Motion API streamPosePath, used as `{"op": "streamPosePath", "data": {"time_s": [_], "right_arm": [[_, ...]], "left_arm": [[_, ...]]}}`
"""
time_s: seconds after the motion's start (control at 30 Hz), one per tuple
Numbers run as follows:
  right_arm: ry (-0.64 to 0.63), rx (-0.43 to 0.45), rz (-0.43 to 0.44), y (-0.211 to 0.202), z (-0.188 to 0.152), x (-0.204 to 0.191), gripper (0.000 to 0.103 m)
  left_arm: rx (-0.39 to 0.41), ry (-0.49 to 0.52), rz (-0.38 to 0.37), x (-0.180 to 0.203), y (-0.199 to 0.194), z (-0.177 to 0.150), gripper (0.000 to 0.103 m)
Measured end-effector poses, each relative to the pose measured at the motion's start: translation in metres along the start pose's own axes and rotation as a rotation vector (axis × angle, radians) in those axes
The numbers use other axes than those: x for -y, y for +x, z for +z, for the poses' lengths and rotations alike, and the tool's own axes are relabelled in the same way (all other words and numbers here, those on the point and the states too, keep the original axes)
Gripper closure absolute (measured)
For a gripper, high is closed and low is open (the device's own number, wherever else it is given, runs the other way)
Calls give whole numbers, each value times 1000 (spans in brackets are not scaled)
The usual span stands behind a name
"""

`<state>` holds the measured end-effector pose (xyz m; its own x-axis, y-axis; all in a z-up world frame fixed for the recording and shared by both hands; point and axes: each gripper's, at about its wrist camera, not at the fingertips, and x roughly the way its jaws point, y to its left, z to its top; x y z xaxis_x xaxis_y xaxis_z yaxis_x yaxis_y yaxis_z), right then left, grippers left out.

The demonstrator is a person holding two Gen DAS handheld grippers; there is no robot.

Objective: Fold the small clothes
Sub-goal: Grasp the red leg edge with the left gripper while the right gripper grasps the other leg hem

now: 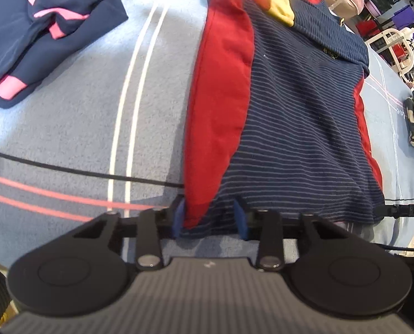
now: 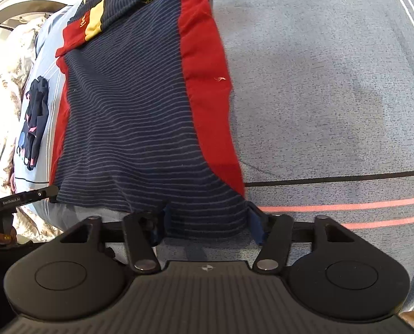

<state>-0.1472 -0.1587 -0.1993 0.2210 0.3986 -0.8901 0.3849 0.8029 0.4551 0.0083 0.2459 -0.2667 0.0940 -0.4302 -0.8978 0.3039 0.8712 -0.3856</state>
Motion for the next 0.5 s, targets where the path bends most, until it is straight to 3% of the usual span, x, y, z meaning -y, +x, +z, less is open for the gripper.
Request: {"op": "streamPosePath", "data": {"time_s": [0.03, 0.07, 0.1, 0.2, 0.33, 0.5], "right_arm": [[2, -2, -4, 1, 1, 2, 32], [8, 0, -10, 1, 2, 4, 48], [19, 1, -13, 1, 2, 7, 61], [39, 9, -12, -4, 2, 10, 84], [57, 20, 46, -18, 5, 12, 88], [85, 66, 129, -31, 26, 10, 89]], "left_arm": [[-12, 5, -1, 0, 2, 1, 77], [-28, 3, 2, 0, 5, 2, 86], [-42, -6, -1, -1, 7, 4, 88], [-58, 2, 4, 4, 9, 6, 93], [-62, -40, -12, 4, 6, 10, 94], [-27, 9, -15, 17, 0, 39, 95]]}}
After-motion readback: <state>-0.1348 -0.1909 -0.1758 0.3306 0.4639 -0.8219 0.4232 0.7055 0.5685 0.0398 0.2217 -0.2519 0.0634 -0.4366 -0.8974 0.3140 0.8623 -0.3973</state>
